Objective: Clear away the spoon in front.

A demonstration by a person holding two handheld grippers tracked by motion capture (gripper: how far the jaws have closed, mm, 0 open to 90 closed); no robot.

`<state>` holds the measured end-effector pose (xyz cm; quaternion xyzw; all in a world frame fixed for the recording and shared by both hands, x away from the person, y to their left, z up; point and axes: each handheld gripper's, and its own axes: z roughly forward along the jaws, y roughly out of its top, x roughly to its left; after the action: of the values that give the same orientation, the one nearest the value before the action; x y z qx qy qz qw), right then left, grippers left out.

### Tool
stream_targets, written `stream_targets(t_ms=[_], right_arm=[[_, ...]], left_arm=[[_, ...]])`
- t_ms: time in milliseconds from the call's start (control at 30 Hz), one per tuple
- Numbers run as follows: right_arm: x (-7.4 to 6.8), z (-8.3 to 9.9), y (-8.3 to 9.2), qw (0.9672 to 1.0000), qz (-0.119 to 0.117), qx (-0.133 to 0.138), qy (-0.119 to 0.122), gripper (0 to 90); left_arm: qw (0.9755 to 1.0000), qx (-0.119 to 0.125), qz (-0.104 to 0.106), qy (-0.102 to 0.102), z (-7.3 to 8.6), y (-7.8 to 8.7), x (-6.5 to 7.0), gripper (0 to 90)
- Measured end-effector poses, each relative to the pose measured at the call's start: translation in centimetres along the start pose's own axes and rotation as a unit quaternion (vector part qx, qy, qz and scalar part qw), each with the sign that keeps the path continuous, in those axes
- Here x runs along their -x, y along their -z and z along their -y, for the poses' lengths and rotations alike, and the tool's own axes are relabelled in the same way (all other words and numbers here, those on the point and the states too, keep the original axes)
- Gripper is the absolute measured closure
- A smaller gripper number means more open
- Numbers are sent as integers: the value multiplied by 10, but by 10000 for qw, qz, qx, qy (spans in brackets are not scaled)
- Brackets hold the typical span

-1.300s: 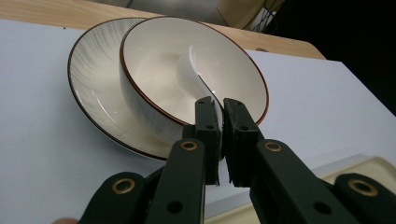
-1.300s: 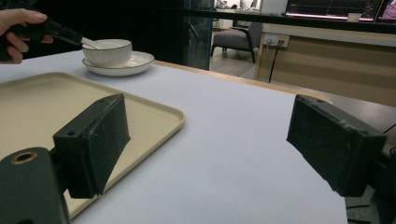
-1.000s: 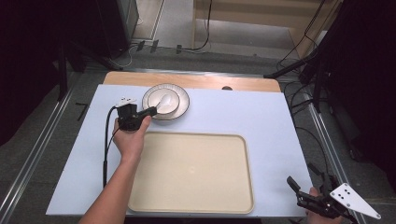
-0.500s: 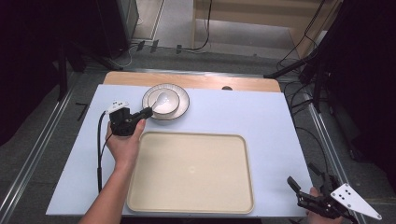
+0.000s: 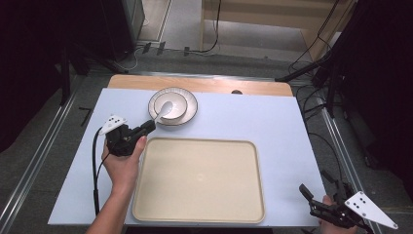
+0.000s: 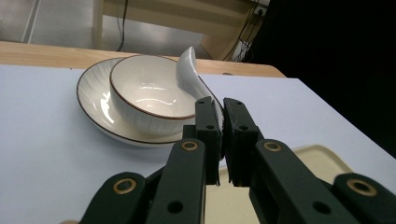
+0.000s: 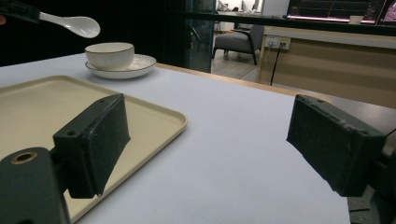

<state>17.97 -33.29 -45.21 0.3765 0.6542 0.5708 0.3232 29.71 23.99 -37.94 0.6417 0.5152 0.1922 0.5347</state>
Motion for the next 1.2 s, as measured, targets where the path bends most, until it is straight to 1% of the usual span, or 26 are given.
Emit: stream_targets(t_ms=[133,267,333,433,700,867,1000,1067,1167,1200], right_arm=[[0,0,-1,10000,-12,-12,12,129],[-1,0,-1,10000,-20,-26,1,129],[-1,0,-1,10000,-18,-18,-2,129],[-2,0,-1,10000,-26,-16,33,129],[-2,0,-1,10000,-19,-6,30,129],[-3,-1,-1,10000,-22,-5,29,129],[-3,-1,-1,10000,-27,-6,15,129],[-3,-1,0,10000,-31,4,29,129],[-3,-1,-1,10000,-26,-3,19,129],[-3,-1,-1,10000,-24,-9,10,130]], left_arm=[[10000,62,5,55,7,11,1,858],[9999,61,27,107,20,23,4,859],[10000,22,15,66,26,28,5,858],[9999,57,22,132,33,38,6,858],[9999,61,-10,112,48,58,11,859],[10000,-9,-46,10,58,63,14,858],[9999,-62,-107,40,66,64,14,858],[9998,-98,-187,9,70,65,14,858],[9996,-146,-255,31,76,67,14,857],[9996,-158,-250,44,77,67,13,858]])
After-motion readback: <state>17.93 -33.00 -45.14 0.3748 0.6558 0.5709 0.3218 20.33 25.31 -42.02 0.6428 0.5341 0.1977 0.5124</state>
